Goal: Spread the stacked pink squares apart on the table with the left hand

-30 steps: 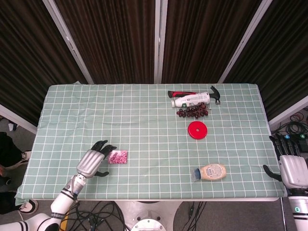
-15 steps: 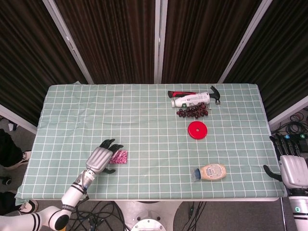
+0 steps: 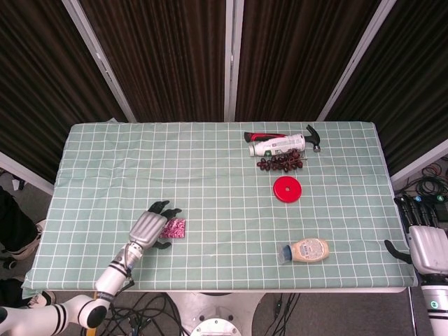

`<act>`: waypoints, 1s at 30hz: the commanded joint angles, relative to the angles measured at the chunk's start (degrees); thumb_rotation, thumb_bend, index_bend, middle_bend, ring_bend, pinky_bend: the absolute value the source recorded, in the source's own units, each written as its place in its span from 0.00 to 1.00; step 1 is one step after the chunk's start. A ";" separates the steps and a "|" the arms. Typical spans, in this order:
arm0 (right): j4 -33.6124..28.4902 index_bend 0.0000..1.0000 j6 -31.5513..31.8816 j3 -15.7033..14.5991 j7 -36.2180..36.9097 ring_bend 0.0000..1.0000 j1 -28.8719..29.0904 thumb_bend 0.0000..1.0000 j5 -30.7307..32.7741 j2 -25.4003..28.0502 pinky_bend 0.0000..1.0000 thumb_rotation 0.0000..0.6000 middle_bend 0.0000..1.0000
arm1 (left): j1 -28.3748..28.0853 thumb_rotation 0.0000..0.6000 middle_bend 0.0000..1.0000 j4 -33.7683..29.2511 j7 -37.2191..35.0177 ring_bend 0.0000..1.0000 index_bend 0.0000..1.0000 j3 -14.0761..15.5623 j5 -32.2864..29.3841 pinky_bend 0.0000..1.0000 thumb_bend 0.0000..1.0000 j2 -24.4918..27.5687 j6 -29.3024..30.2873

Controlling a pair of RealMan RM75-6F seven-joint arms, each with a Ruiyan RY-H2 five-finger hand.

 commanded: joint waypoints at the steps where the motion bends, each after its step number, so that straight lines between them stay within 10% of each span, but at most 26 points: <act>1: 0.00 0.00 0.03 -0.01 0.06 0.00 -0.02 0.17 -0.03 0.03 0.00 1.00 0.00 | -0.19 1.00 0.28 0.30 0.13 0.04 0.16 0.12 -0.23 0.10 0.16 -0.20 -0.13; 30: 0.27 0.00 0.00 0.05 0.32 0.00 -0.15 0.17 0.25 0.08 0.00 1.00 0.00 | -1.53 1.00 0.33 2.21 0.67 0.06 0.18 0.79 -1.13 0.10 0.22 -1.77 0.90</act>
